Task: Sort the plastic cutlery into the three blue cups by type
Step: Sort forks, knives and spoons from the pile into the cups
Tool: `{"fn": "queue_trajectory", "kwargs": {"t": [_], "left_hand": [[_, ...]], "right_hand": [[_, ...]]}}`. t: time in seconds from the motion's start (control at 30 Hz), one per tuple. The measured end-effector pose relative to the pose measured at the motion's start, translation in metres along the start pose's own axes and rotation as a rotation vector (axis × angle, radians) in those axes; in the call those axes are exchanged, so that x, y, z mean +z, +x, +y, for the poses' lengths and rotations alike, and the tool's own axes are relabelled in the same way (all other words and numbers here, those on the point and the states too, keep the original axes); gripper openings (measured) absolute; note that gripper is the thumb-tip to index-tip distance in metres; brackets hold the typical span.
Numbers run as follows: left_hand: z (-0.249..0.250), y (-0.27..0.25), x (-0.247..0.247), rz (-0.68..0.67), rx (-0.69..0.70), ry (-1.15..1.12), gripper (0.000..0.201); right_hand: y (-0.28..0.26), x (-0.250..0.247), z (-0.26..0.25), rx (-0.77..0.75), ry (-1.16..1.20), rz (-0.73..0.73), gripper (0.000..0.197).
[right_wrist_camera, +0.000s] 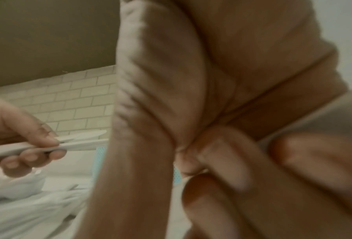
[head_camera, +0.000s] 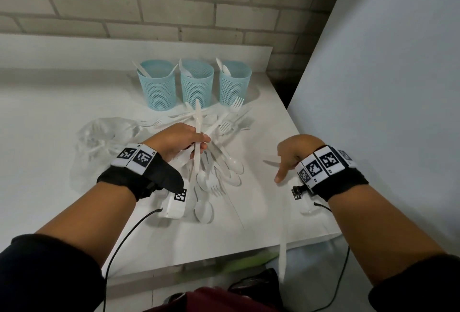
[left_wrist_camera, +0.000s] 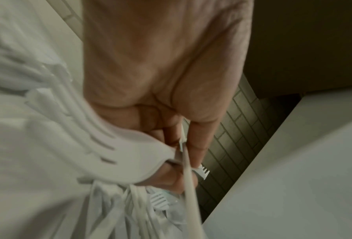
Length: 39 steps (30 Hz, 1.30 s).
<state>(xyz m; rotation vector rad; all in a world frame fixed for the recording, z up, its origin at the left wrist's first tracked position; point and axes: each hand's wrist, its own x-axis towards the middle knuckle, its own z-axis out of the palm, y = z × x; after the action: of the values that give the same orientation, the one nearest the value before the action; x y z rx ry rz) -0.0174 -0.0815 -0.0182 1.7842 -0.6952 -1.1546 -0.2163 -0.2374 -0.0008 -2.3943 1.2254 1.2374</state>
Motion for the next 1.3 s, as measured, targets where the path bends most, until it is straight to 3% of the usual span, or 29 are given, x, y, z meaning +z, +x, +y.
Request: {"fn": "queue_trajectory", "kwargs": {"t": [0.33, 0.43, 0.57, 0.67, 0.8, 1.0, 1.07, 1.17, 1.3], "left_hand": [[0.001, 0.006, 0.029, -0.11, 0.009, 0.025, 0.008], [0.002, 0.006, 0.036, -0.128, 0.019, 0.042, 0.009], [0.003, 0.006, 0.041, -0.144, 0.031, 0.063, 0.011], [0.003, 0.005, 0.041, -0.15, 0.032, 0.06, 0.009], [0.001, 0.004, 0.036, -0.134, 0.018, 0.055, 0.016], [-0.004, 0.0, 0.024, -0.089, 0.006, 0.03, 0.009], [-0.006, -0.002, 0.018, -0.071, 0.005, 0.039, 0.01], [-0.008, -0.003, 0.01, -0.039, 0.011, 0.051, 0.012], [-0.009, -0.005, 0.003, 0.012, 0.012, 0.003, 0.011]], "right_hand": [[0.0, 0.05, 0.002, 0.052, 0.062, -0.138, 0.059], [-0.001, 0.055, 0.0, 0.079, 0.099, -0.139, 0.061], [-0.002, 0.057, -0.003, 0.07, 0.159, -0.12, 0.05], [-0.001, 0.053, -0.011, 0.102, 0.177, -0.141, 0.057], [-0.002, 0.043, -0.017, 0.074, 0.208, -0.038, 0.03], [-0.003, 0.032, -0.027, 0.046, 0.247, 0.213, 0.022], [0.0, 0.027, -0.028, 0.04, 0.333, 0.269, 0.022], [0.005, 0.017, -0.03, -0.066, 0.662, 0.384, 0.024], [0.012, 0.002, -0.046, -0.249, 1.183, 0.359, 0.013]]}}
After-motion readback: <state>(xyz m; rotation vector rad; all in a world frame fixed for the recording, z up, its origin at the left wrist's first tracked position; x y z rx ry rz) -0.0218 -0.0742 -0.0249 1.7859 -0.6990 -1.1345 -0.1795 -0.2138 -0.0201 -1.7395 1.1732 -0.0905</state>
